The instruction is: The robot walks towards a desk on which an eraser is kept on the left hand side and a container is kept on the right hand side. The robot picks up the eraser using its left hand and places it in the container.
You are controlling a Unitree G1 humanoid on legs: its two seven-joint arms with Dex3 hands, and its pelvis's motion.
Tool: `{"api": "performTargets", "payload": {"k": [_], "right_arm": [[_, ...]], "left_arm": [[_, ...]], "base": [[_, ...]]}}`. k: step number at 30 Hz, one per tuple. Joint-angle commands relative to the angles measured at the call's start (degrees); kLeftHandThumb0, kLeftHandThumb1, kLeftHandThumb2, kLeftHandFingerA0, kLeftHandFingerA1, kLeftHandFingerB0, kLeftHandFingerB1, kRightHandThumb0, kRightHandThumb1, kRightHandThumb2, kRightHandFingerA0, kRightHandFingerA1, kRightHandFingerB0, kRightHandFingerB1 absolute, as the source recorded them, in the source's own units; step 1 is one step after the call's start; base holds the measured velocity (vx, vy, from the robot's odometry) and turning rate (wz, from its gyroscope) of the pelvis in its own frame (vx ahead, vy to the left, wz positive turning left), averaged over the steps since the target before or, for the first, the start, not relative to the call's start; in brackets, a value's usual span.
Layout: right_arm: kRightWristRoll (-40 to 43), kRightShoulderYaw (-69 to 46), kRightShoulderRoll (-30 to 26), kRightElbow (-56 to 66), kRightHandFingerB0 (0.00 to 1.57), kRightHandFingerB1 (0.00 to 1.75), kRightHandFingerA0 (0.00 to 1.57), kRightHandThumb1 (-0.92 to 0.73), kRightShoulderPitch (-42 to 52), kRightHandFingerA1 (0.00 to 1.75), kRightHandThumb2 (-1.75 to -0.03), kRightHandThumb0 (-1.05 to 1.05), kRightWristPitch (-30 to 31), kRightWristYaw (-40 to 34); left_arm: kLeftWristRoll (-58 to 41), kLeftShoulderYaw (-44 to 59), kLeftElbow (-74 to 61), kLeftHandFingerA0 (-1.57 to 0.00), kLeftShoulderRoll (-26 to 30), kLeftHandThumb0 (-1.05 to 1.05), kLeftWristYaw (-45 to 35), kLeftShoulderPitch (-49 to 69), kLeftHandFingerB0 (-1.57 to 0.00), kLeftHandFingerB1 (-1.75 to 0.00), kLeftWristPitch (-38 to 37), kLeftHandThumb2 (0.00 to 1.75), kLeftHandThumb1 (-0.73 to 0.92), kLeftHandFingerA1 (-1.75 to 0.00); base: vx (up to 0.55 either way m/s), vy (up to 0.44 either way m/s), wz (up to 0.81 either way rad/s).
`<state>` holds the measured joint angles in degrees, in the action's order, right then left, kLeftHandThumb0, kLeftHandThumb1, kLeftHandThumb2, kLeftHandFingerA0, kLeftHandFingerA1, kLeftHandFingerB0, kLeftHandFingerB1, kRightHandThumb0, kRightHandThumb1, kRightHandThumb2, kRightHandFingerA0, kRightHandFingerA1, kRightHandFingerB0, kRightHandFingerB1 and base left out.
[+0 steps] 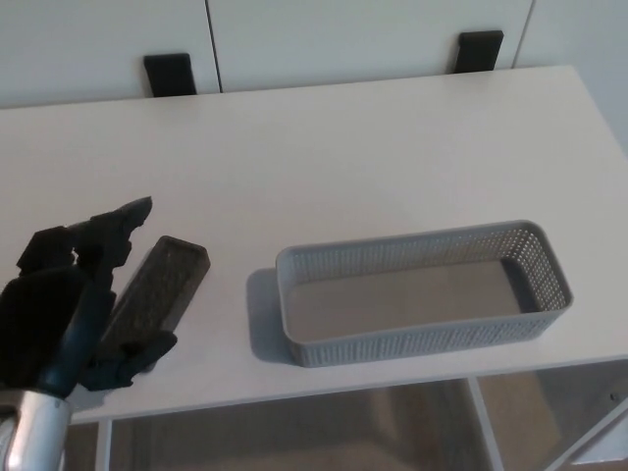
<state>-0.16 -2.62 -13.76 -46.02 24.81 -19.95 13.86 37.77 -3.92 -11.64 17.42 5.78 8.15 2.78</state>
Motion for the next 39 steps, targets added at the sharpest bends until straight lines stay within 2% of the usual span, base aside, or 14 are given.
{"api": "performTargets", "payload": {"k": [1,2,4,7,19,21,22,24,25,26,28,29,30,39], "right_arm": [[-0.21,-0.22,-1.09,-0.75,0.28,0.35,0.45,-0.70,0.00,0.49,-0.61,-0.30,0.08,0.57],[-0.34,-0.11,-1.12,-0.60,0.16,0.49,0.38,-0.50,0.11,0.61,-0.93,-0.26,0.12,0.57],[-0.63,0.07,-1.22,-0.93,0.28,0.35,0.44,-0.70,-0.08,0.49,-0.61,-0.31,0.21,0.46],[-0.26,-0.08,-1.00,-1.01,0.16,0.49,0.36,-0.50,0.11,0.61,-0.92,-0.25,-0.33,0.78],[-1.03,0.19,-1.35,1.57,0.16,0.49,0.37,-0.51,0.65,0.61,-0.93,-0.24,0.88,0.42],[-0.41,-0.08,-1.16,1.72,0.16,0.49,0.38,-0.50,0.66,0.61,-0.93,-0.25,1.51,1.14],[-0.45,-0.13,-1.23,0.90,0.29,0.35,0.44,-0.70,0.24,0.48,-0.61,-0.29,1.44,1.22],[-0.73,-0.07,-1.40,-0.96,0.17,0.49,0.37,-0.49,-0.42,0.61,-0.92,-0.26,0.50,1.31],[-0.63,-0.09,-1.35,-0.68,0.29,0.35,0.44,-0.70,-0.28,0.49,-0.61,-0.30,0.55,1.41],[-0.51,-0.10,-1.29,0.01,0.16,0.49,0.37,-0.50,0.01,0.61,-0.93,-0.26,0.80,1.51],[-0.54,-0.09,-1.14,0.15,0.29,0.36,0.45,-0.70,-0.02,0.50,-0.61,-0.30,1.03,1.36],[-0.55,-0.08,-1.23,-0.71,0.17,0.49,0.38,-0.49,-0.46,0.62,-0.92,-0.26,0.70,1.60],[-0.66,-0.05,-1.34,-1.69,0.29,0.36,0.44,-0.69,-0.99,0.49,-0.60,-0.30,0.43,1.70],[-1.04,0.44,-1.81,0.57,0.30,0.36,0.45,-0.69,-0.54,0.48,-0.61,-0.30,2.19,2.02]], "left_arm": [[-1.81,0.02,-2.77,0.00,-0.56,-0.56,-5.00,-0.16,0.00,-0.49,4.70,0.63,0.46,-0.63],[-1.70,-0.11,-2.73,0.00,-0.68,-0.55,-5.20,-0.39,0.00,-0.47,4.99,0.63,0.46,-0.60],[-1.71,-0.30,-1.57,0.00,-0.97,-0.55,-5.32,-1.32,0.00,-0.49,5.38,0.62,0.46,-0.59],[-1.01,-0.76,1.95,0.00,-1.39,-0.53,-5.21,-3.64,0.00,-0.44,6.32,0.63,0.46,-0.56],[2.16,-3.63,13.33,0.00,-1.64,-0.51,-1.61,-10.43,0.00,-0.24,8.33,0.56,0.48,-0.16],[1.57,-3.44,13.63,0.00,-1.70,-0.66,-1.84,-10.78,0.00,0.00,8.70,0.63,0.38,-0.29],[1.48,-3.40,13.54,0.00,-1.82,-0.65,-1.97,-10.88,0.00,0.00,9.08,0.63,0.38,-0.30],[1.59,-3.51,13.11,0.00,-2.01,-0.66,-2.47,-10.87,0.00,0.00,10.04,0.64,0.39,-0.29],[1.66,-3.57,12.85,0.00,-2.05,-0.67,-2.78,-10.91,0.00,0.00,10.44,0.64,0.39,-0.29],[1.71,-3.65,12.70,0.00,-2.09,-0.68,-2.89,-10.96,0.00,0.00,10.68,0.64,0.40,-0.29],[2.01,-4.06,12.10,0.00,-2.41,-0.69,-3.17,-10.86,0.00,0.00,11.45,0.65,0.41,-0.28],[2.04,-4.24,11.90,0.00,-2.62,-0.70,-3.09,-10.78,0.00,0.00,11.51,0.66,0.42,-0.29],[1.79,-4.35,11.96,0.00,-2.79,-0.71,-2.75,-10.66,0.00,0.00,11.14,0.66,0.42,-0.29],[2.98,-6.40,10.83,0.00,-4.27,-0.66,-2.79,-9.69,0.00,-0.04,13.14,0.65,0.38,-0.31]], "base": [[0.00,0.000,0.00],[0.00,0.000,0.00],[0.00,0.000,0.00],[0.00,0.000,0.00],[0.00,0.000,0.00],[0.00,0.000,0.00],[0.00,0.000,0.00],[0.00,0.000,0.00],[0.00,0.000,0.00],[0.00,0.000,0.00],[0.00,0.000,0.00],[0.00,0.000,0.00],[0.00,0.000,0.00],[0.00,0.000,0.00]]}}
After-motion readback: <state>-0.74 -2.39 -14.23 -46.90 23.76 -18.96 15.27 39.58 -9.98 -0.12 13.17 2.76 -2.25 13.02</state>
